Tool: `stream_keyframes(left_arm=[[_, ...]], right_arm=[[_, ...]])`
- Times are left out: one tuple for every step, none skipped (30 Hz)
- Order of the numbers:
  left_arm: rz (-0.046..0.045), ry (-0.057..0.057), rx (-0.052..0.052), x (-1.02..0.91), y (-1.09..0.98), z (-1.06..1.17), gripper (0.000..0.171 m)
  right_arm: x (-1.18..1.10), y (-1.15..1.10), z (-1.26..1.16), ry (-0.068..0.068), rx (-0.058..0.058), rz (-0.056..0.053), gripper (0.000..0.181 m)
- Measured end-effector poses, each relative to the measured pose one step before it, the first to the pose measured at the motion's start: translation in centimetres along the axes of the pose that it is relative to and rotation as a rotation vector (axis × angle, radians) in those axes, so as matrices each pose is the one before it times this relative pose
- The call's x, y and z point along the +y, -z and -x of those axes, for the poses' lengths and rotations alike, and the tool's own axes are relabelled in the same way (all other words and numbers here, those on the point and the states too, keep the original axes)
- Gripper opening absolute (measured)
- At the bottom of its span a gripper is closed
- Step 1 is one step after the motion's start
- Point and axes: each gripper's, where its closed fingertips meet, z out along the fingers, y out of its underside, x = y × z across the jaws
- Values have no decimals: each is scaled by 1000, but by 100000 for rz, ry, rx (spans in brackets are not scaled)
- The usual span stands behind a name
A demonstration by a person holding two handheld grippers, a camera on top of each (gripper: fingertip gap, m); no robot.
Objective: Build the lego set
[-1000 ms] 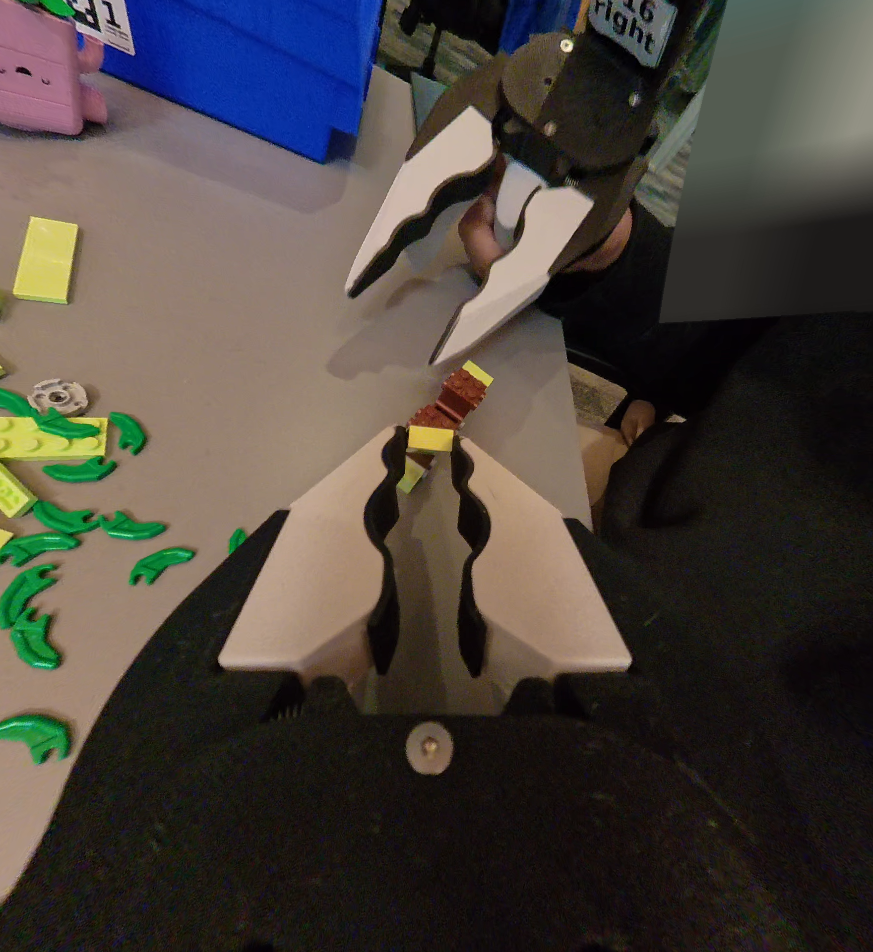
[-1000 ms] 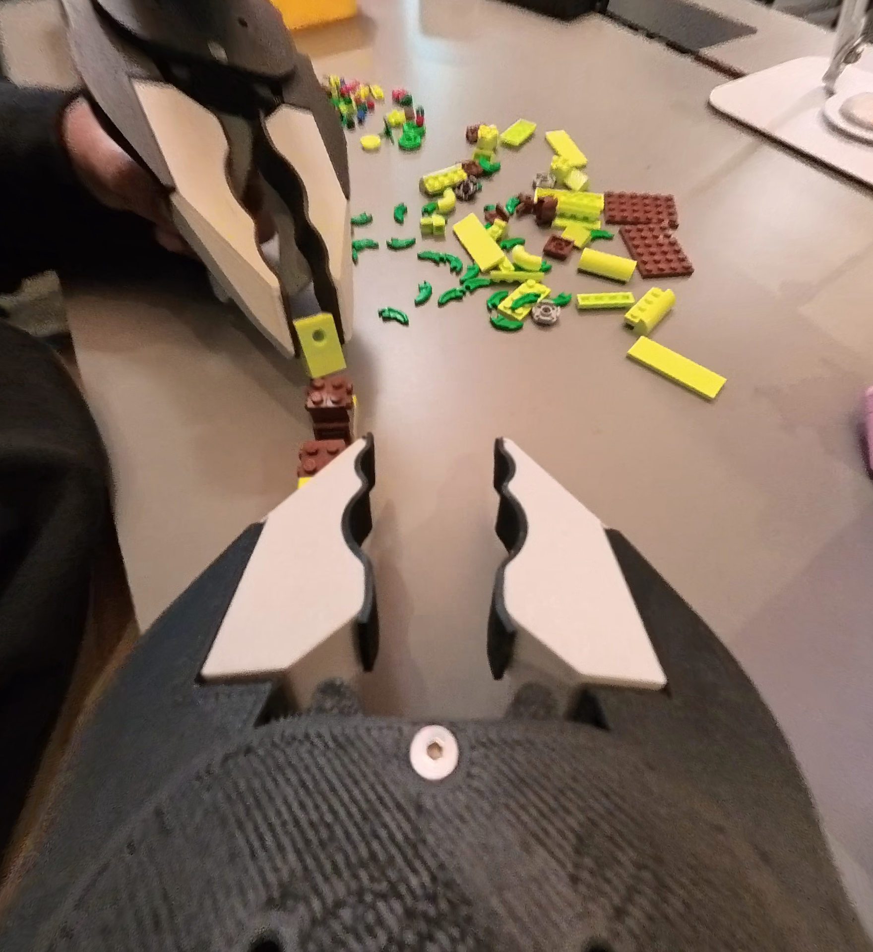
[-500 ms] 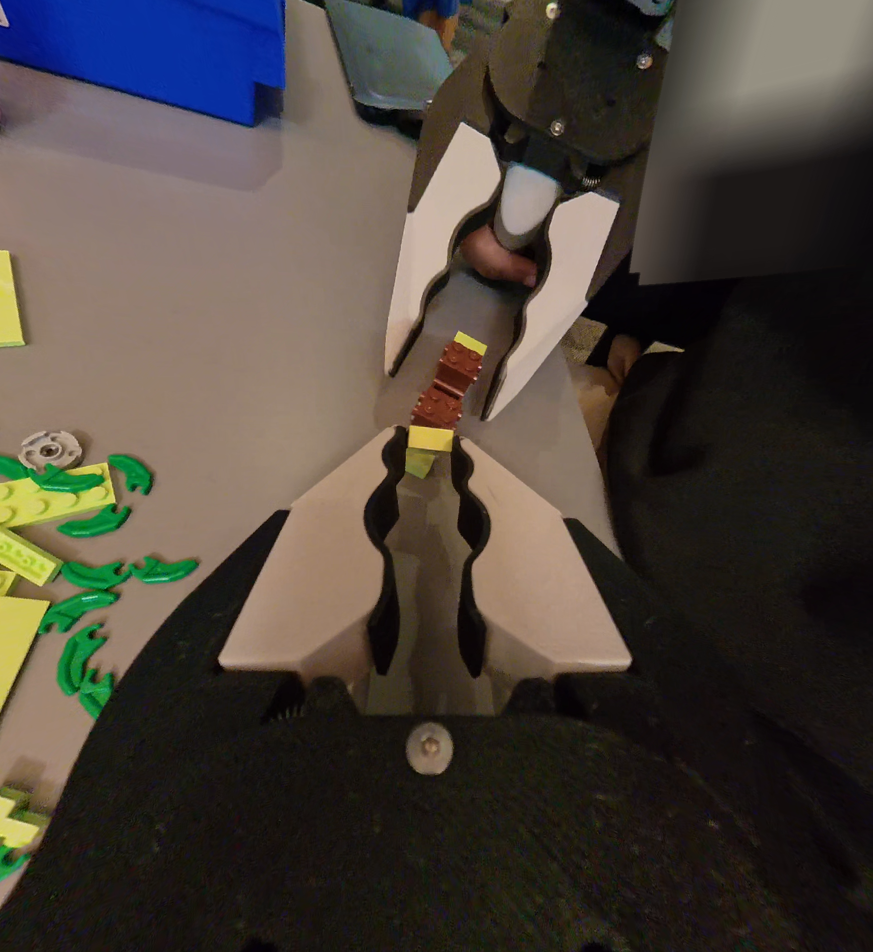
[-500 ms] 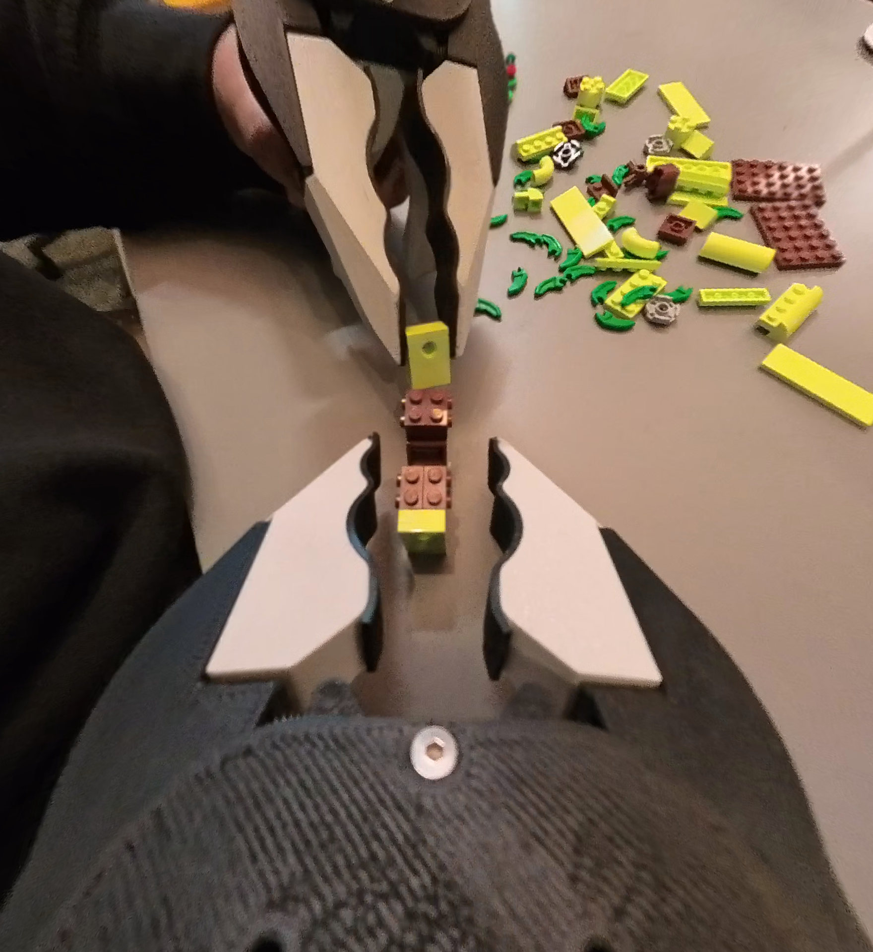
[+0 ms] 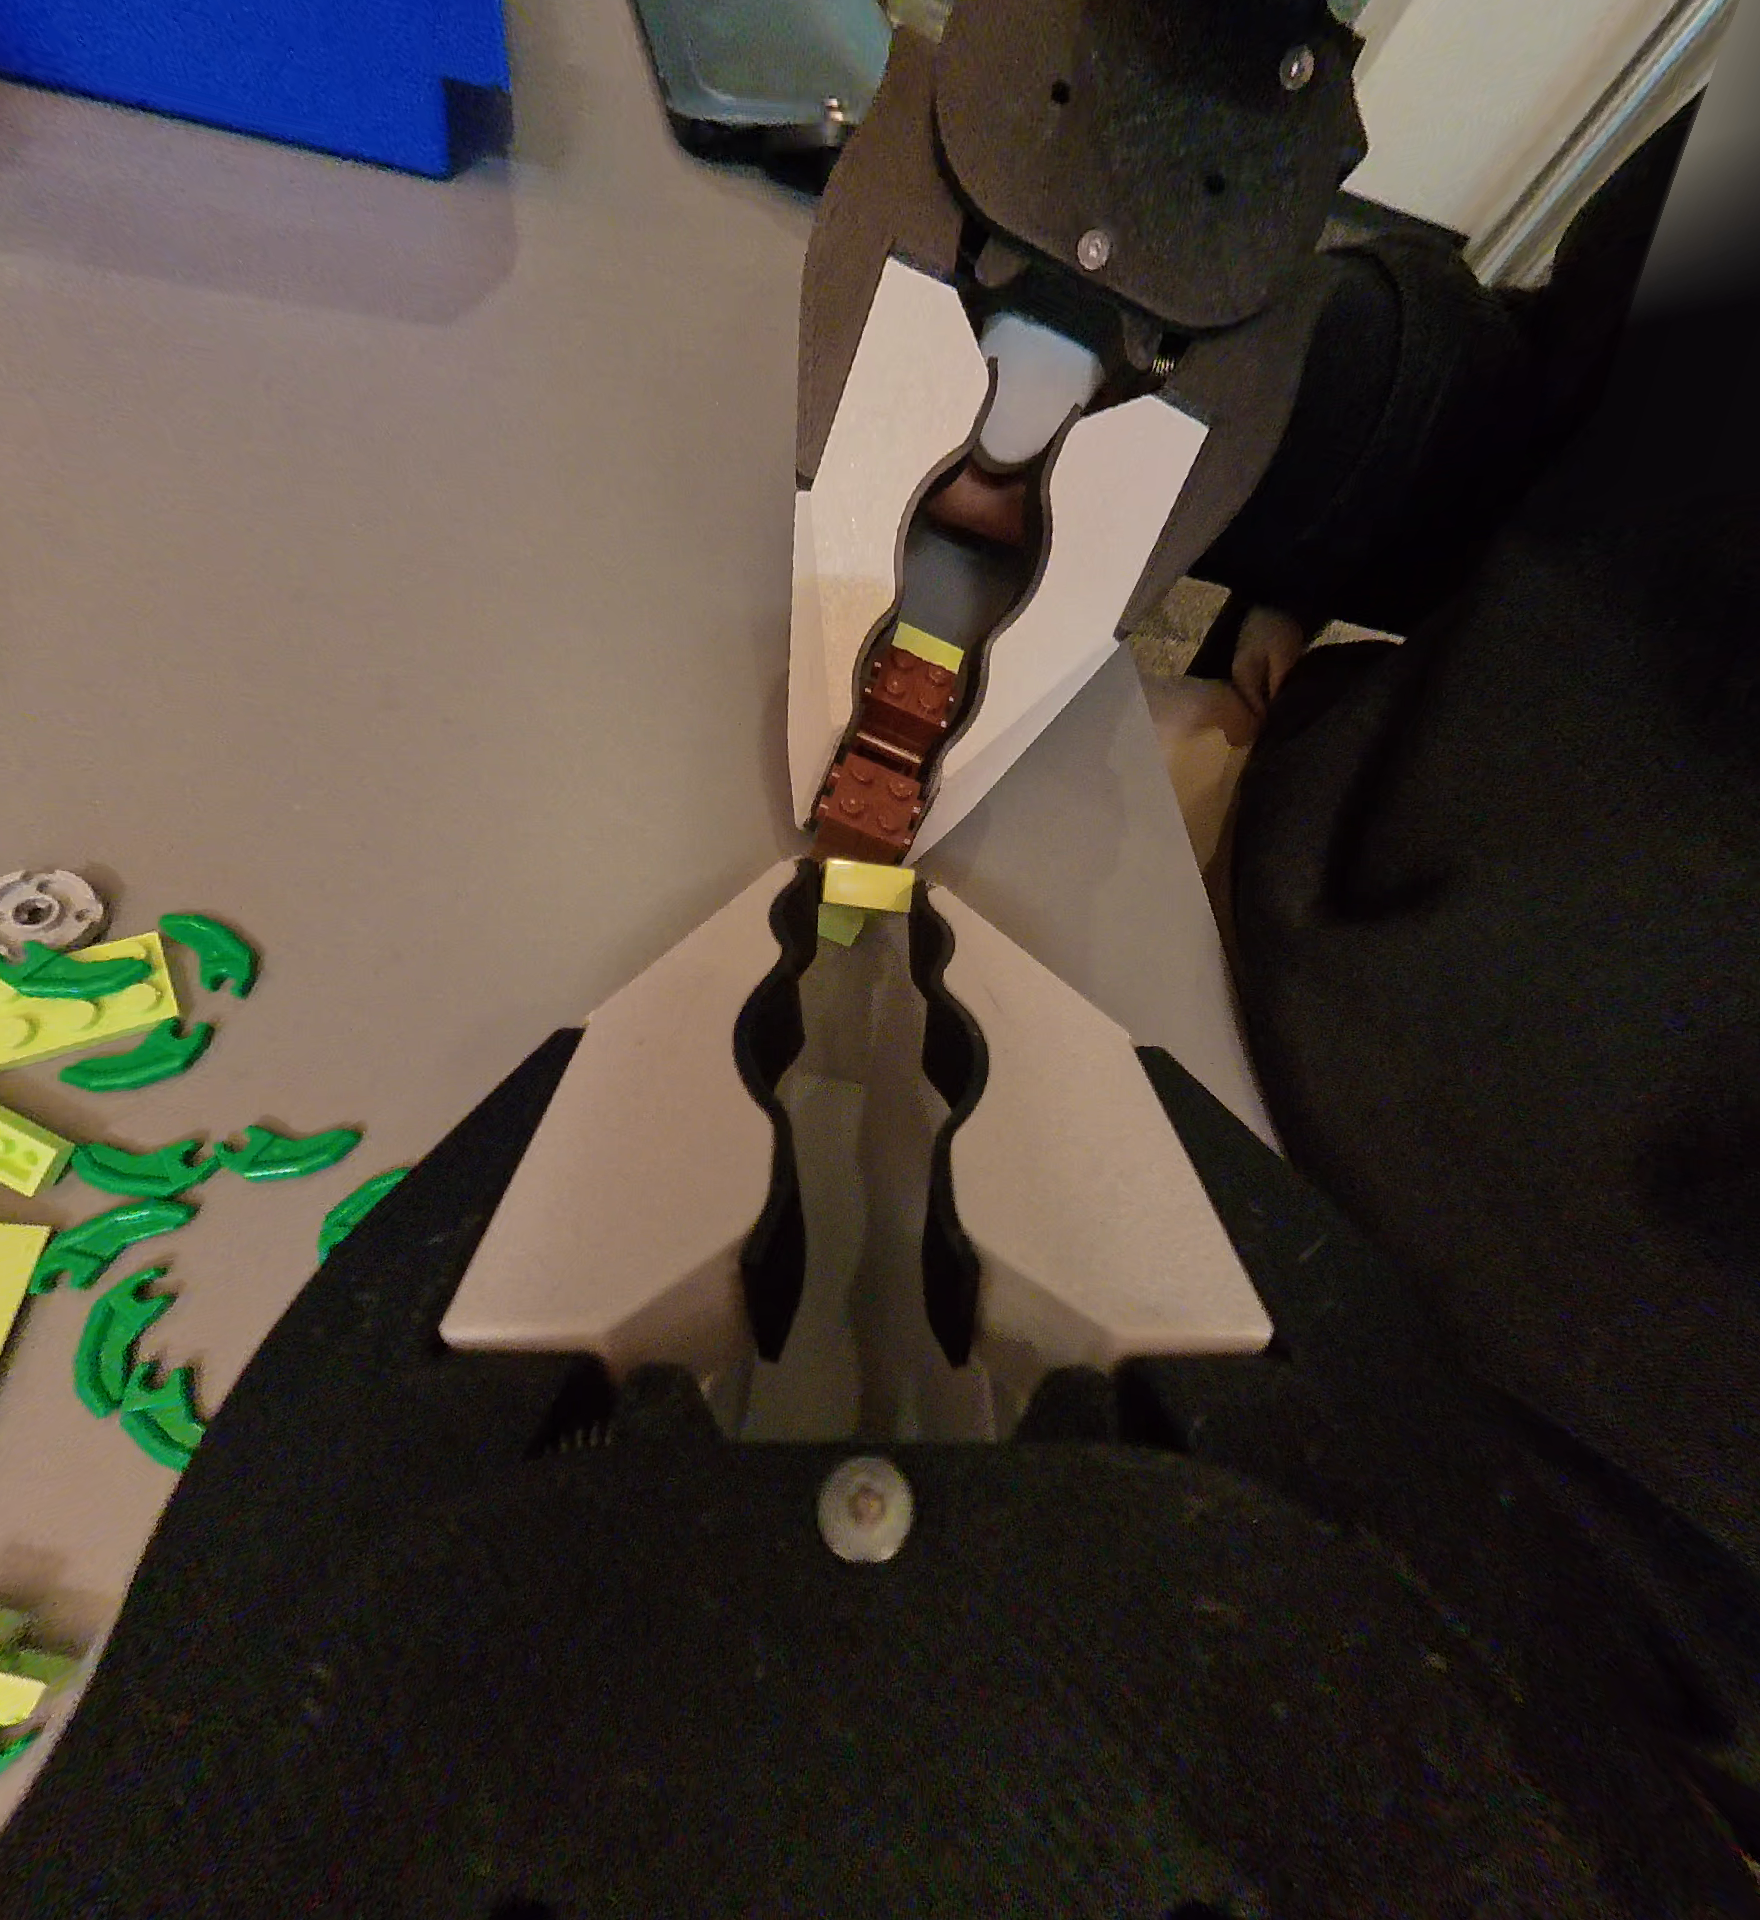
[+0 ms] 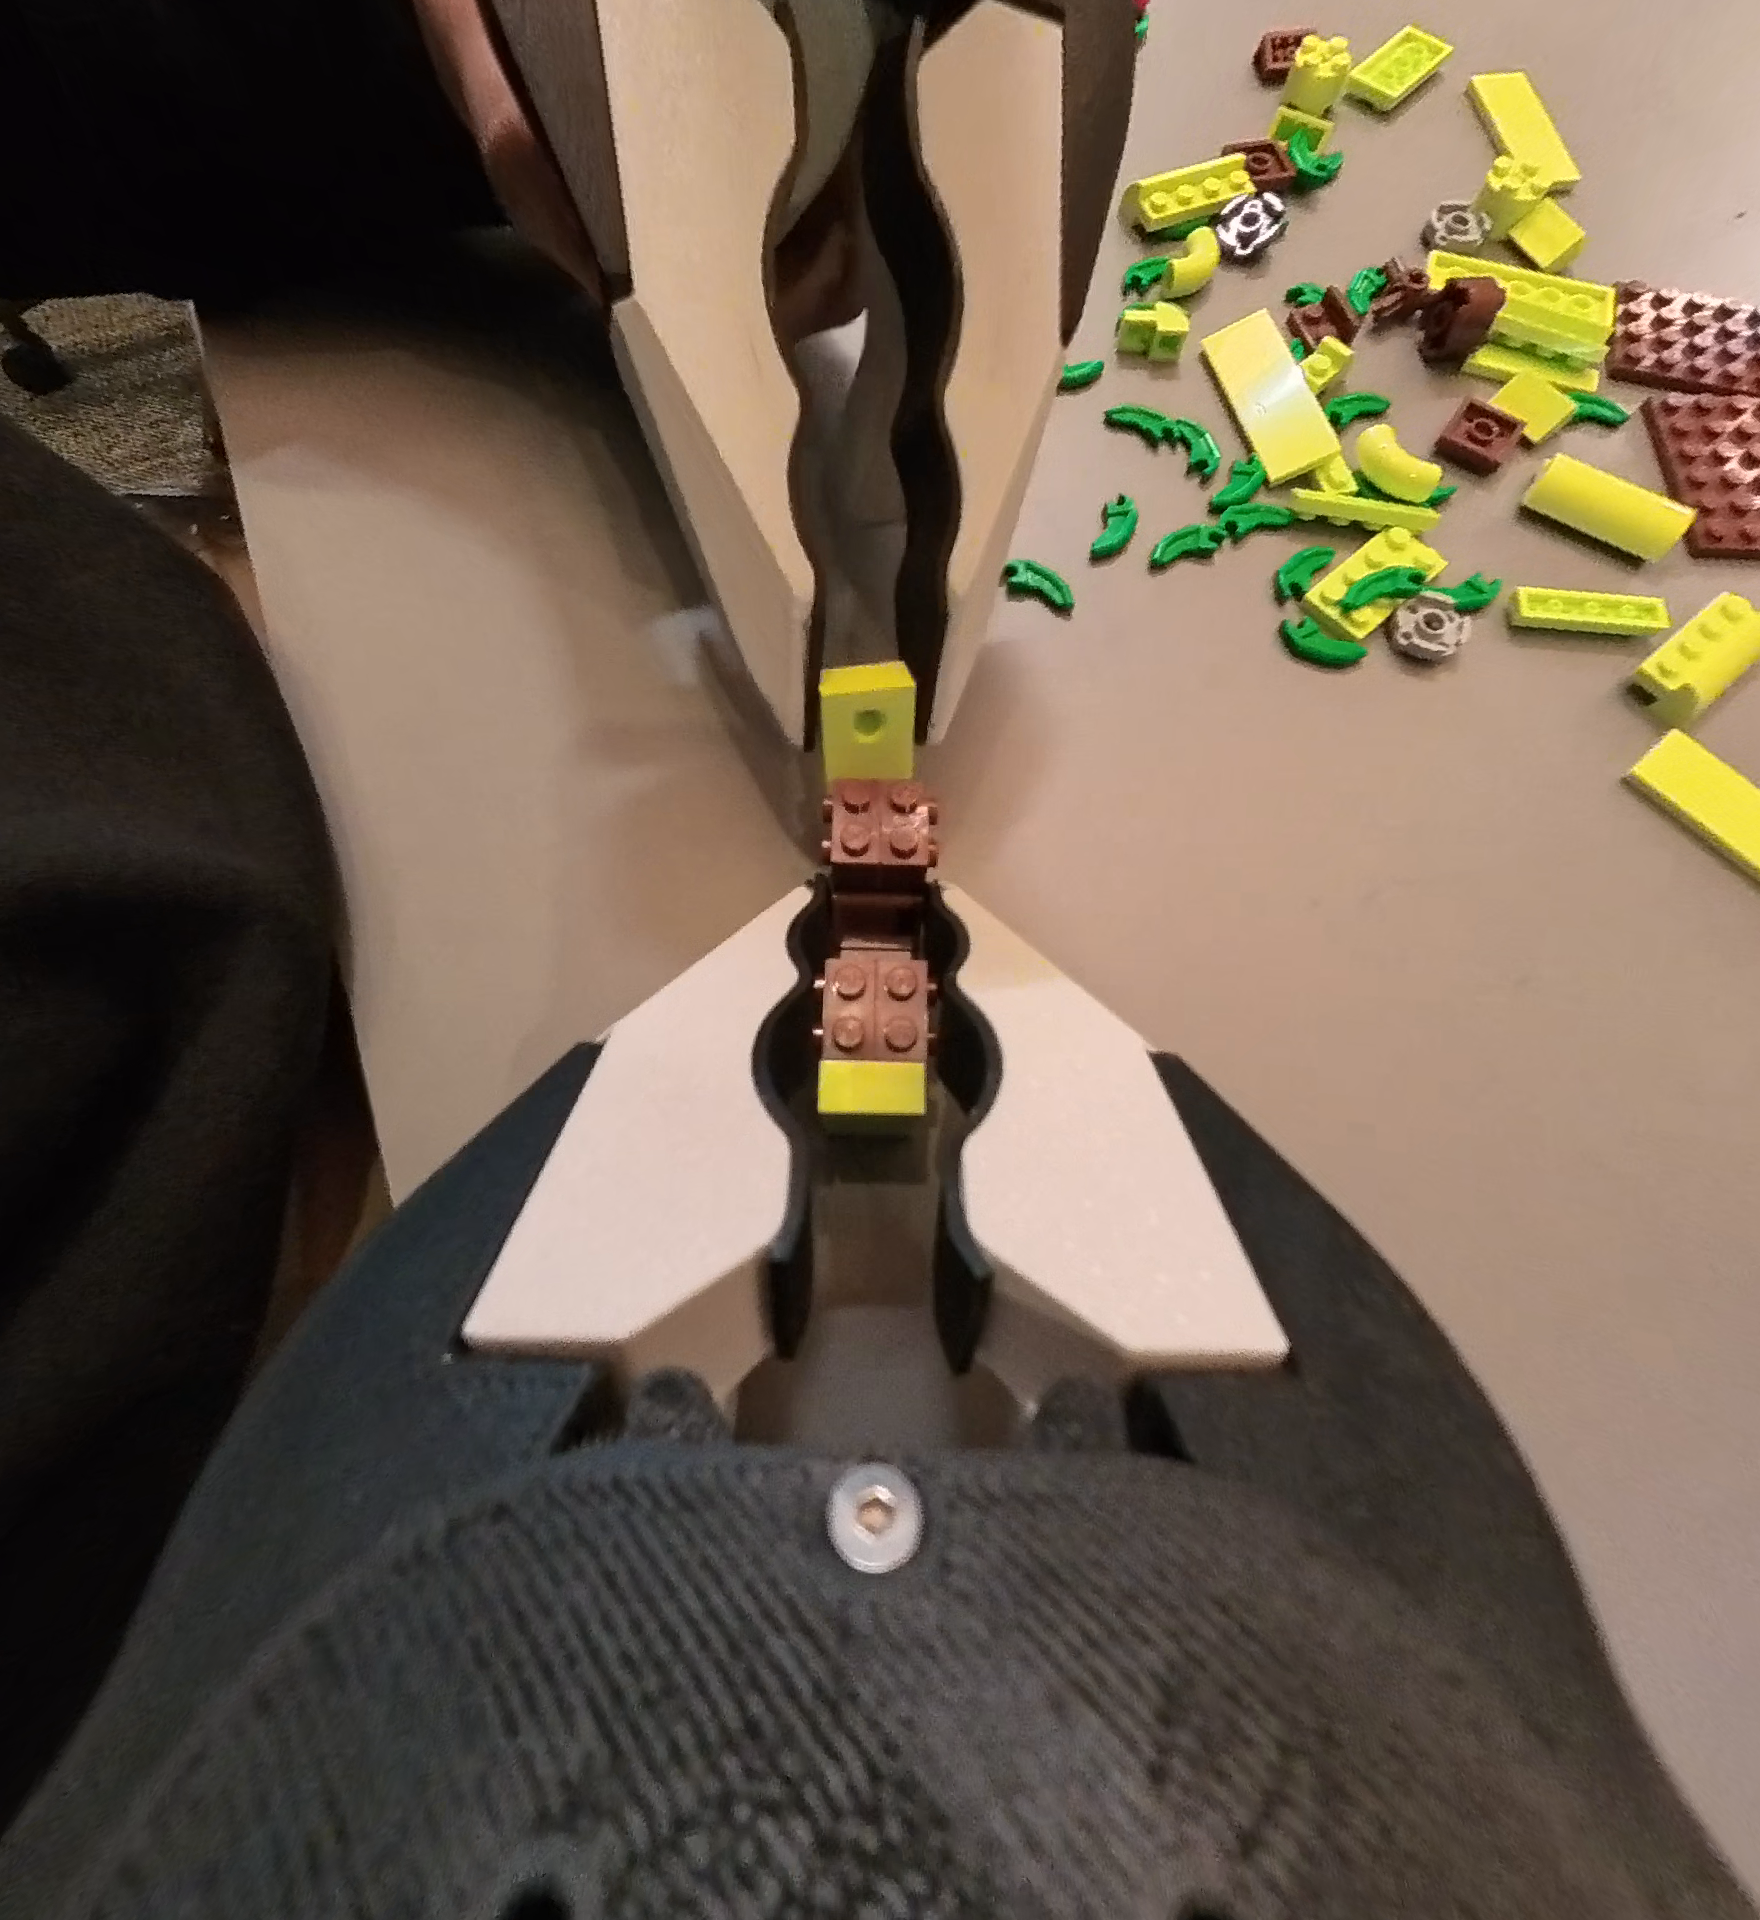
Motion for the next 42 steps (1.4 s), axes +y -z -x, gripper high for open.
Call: stream_keyframes(left_arm=[[1043, -105, -93, 142, -92, -23, 14], [926, 19, -97, 130, -74, -2, 14], [674, -22, -138, 84, -53, 2, 14], [250, -176, -157, 27, -32, -2, 14], [66, -112, 38, 5, -14, -20, 14], [38, 188, 52, 14, 0, 20, 14], [219, 439, 370, 37, -15, -19, 14], [760, 629, 940, 126, -48, -80, 14], [966, 605, 1040, 155, -64, -118, 15], [-120, 78, 310, -8, 10, -40, 14], [118, -44, 193, 21, 7, -37, 15], [-40, -36, -176, -1, -4, 14, 15], [21, -19, -467, -6, 1, 56, 15], [60, -60, -602, 10, -10, 60, 15], [224, -157, -451, 23, -16, 37, 15], [73, -234, -208, -6, -21, 5, 14], [26, 8, 48, 5, -9, 2, 14], [-5, 355, 346, -8, -6, 0, 14], [-47, 480, 413, -22, 0, 16, 14], [-54, 302, 330, -23, -21, 4, 14], [-50, -64, 131, -43, -32, -9, 14], [-17, -495, -173, -44, -42, -4, 14], [8, -741, -307, -63, -55, -4, 15], [-8, -797, -230, -58, -61, -8, 15], [-53, -584, -51, -66, -50, -19, 15], [-5, -174, 143, -32, -30, -15, 15], [-6, 256, 257, -4, 4, -3, 15], [-9, 315, 256, 5, 5, 3, 15], [-27, 130, 81, -11, 7, 14, 15], [3, 13, 31, 0, 0, -5, 15], [19, -42, 0, 1, -5, -5, 15], [12, 10, 26, 2, 1, -4, 15], [31, 51, 69, 6, -9, -4, 15], [34, 27, 64, 5, 2, -11, 15], [107, -71, 106, 13, 1, -17, 15], [217, -266, 71, 25, 13, -15, 15], [65, 65, 118, 7, 12, 0, 15], [-53, 327, 186, -20, 21, 27, 14], [-172, 469, 324, -22, 34, 30, 14], [-18, 429, 410, 3, 9, 11, 14], [-40, 227, 235, -19, 23, 27, 14], [96, 8, 212, 3, 3, -11, 14]], right_arm=[[-3, -2, 57, 218, -260, -5, 15], [3, 3, 67, 183, -371, 4, 15], [0, 0, 117, 337, -647, 3, 15], [0, 0, 111, 407, -542, 0, 15], [0, 0, 83, 370, -325, 6, 15], [-6, 10, 64, 345, -230, -7, 15], [-3, -3, 36, 197, -97, -5, 15], [1, 0, -4, -29, -58, 15, 15], [7, 6, 7, -133, -140, 25, 15], [-5, -7, 7, -116, -136, 6, 15], [4, 5, 3, -103, -122, 9, 15], [-4, -6, 7, -110, -143, 10, 15], [5, 5, 3, -85, -132, 12, 15], [-4, -6, 15, -107, -199, 9, 15], [-2, -5, 20, -105, -237, 24, 15], [4, 5, 7, -77, -165, 6, 15], [-1, -1, 10, -94, -126, -2, 15], [0, 0, 7, -95, -104, 8, 15], [0, -1, -10, -94, -84, 13, 15], [1, 0, 8, -114, -101, 11, 15], [0, -1, -7, -116, -96, 13, 15], [5, 6, 8, -77, -73, 7, 15], [0, -1, -5, -43, -45, 4, 15], [1, 1, 7, -42, -29, 10, 15], [0, 0, -5, -53, -41, 8, 15], [5, 5, 1, -38, -40, 6, 15], [0, -1, -4, -52, -47, 3, 15], [-4, -5, 2, -43, -36, 6, 15], [4, 5, -6, -12, -6, 3, 15], [-4, -5, 6, 8, 6, 2, 15], [5, 6, -6, -3, -8, 6, 15], [1, 0, 9, -43, -39, 5, 15], [-1, -1, 1, -73, -71, 3, 15], [5, 6, 5, -54, -66, 6, 15], [-4, -6, 8, -4, -101, 4, 15], [5, 6, 15, 48, -82, 2, 15], [-2, -4, 16, 89, -4, 4, 15], [-3, -4, 2, 57, 15, 10, 15], [1, 1, -2, 18, 3, 10, 15], [1, 1, 4, -3, -24, 8, 15], [1, 0, 7, -19, -37, 6, 15], [-4, -6, 0, -16, -39, 3, 15]])
